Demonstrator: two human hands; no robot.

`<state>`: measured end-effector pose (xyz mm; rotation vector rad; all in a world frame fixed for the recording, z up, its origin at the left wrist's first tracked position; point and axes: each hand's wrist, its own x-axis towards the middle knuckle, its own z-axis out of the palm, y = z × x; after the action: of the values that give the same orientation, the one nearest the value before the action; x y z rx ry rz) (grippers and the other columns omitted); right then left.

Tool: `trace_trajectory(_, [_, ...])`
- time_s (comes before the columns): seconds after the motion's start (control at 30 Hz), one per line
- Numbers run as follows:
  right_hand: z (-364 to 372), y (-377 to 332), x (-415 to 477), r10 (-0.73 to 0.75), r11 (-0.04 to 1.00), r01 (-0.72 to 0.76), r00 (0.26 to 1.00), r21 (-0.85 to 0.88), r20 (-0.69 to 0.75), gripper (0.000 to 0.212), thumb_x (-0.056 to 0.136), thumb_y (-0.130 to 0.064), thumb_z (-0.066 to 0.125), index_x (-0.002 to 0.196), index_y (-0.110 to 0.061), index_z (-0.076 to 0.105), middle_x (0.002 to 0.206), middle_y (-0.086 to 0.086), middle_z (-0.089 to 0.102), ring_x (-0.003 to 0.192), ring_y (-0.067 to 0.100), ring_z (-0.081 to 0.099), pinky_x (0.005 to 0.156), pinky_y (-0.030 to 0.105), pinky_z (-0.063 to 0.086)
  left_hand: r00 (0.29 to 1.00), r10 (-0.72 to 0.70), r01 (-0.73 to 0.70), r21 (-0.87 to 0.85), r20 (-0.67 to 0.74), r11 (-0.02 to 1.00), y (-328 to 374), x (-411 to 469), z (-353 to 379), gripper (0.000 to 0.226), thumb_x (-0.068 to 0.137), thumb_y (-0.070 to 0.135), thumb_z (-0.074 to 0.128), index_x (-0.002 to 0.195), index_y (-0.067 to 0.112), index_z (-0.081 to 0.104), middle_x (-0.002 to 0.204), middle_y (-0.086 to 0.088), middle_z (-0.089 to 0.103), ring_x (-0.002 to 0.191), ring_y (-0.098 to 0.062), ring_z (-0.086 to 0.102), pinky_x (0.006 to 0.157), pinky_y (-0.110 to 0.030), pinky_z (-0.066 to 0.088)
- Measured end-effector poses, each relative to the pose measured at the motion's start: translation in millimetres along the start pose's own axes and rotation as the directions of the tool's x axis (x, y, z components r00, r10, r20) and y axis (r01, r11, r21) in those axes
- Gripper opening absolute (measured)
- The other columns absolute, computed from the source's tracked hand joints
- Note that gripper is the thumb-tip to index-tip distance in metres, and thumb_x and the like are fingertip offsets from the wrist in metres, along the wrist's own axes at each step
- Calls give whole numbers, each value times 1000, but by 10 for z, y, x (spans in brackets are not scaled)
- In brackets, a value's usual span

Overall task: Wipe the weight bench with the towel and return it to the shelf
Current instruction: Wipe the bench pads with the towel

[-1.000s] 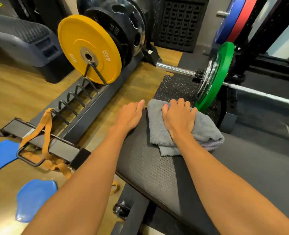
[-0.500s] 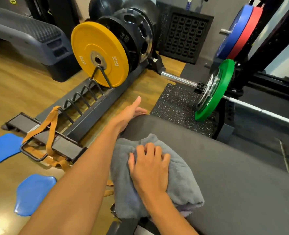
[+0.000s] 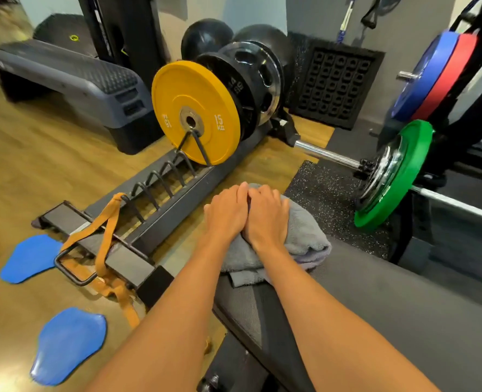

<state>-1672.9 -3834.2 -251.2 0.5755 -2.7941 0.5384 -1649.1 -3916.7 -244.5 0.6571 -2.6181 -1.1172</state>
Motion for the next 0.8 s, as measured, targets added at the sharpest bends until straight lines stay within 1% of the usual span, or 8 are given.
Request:
trace_trajectory(0.13, [-231, 76, -361, -49, 987, 42, 998, 155, 41, 20, 95, -36, 48, 97, -23, 63, 107, 2, 60, 105, 27, 49, 83, 41, 32, 1000, 12, -12, 6, 4, 1000, 24, -348, -139, 38, 101, 36, 33, 101, 14, 64, 109, -11, 67, 107, -33, 57, 91, -46, 43])
trace_trajectory(0.23, [-390, 269, -714, -146, 959, 131, 988, 250, 44, 17, 92, -38, 54, 96, -25, 64, 101, -2, 59, 99, 25, 51, 79, 41, 36, 998, 68, -68, 129, -1, 989, 94, -598, -205, 30, 97, 37, 44, 107, 21, 66, 110, -5, 70, 108, -28, 59, 91, -41, 44])
trace_trajectory(0.37, [-710, 699, -960, -332, 905, 287, 938, 314, 100, 20, 89, -42, 61, 101, -29, 70, 101, -8, 64, 95, 21, 58, 76, 40, 38, 978, 98, -131, 179, 183, 975, 269, -804, -197, 42, 92, 47, 54, 118, 16, 64, 113, -8, 68, 108, -26, 60, 86, -36, 46])
trace_trajectory(0.43, [-921, 872, -1018, -337, 909, 286, 933, 303, 130, 22, 87, -40, 66, 107, -29, 70, 111, -9, 65, 106, 19, 58, 82, 35, 31, 961, 55, -115, 214, 269, 970, 407, -867, -151, 46, 88, 50, 59, 119, 16, 63, 107, -10, 68, 103, -29, 60, 80, -36, 46])
trace_trajectory(0.53, [-1179, 1021, -1309, -294, 898, 244, 952, 366, 89, 24, 80, -48, 68, 99, -34, 68, 110, -13, 62, 109, 13, 56, 84, 35, 30, 958, -3, -55, 196, 286, 979, 529, -893, -85, 39, 83, 33, 66, 117, 17, 60, 108, -12, 66, 105, -33, 59, 84, -42, 48])
trace_trajectory(0.6, [-1258, 1036, -1627, -335, 902, 257, 924, 348, 186, 51, 70, -77, 58, 102, -38, 60, 113, -18, 55, 111, 7, 48, 86, 36, 30, 955, -45, -17, 204, 293, 979, 555, -860, -71, 48, 83, 26, 67, 128, 17, 54, 123, -13, 62, 116, -33, 54, 93, -39, 44])
trace_trajectory(0.67, [-1249, 1010, -1883, -394, 915, 338, 866, 221, 308, 75, 59, -90, 50, 114, -39, 52, 127, -14, 49, 123, 11, 41, 95, 39, 32, 953, -61, 1, 200, 297, 980, 561, -808, -71, 56, 83, 25, 70, 135, 16, 49, 133, -13, 56, 124, -30, 49, 96, -33, 40])
trace_trajectory(0.8, [-1236, 919, -1946, -366, 930, 354, 858, 102, 360, 57, 72, -62, 54, 119, -30, 51, 136, -8, 46, 131, 18, 38, 102, 42, 26, 948, -60, 1, 186, 311, 982, 530, -781, -97, 55, 82, 26, 72, 132, 18, 52, 134, -11, 56, 125, -29, 49, 94, -33, 40])
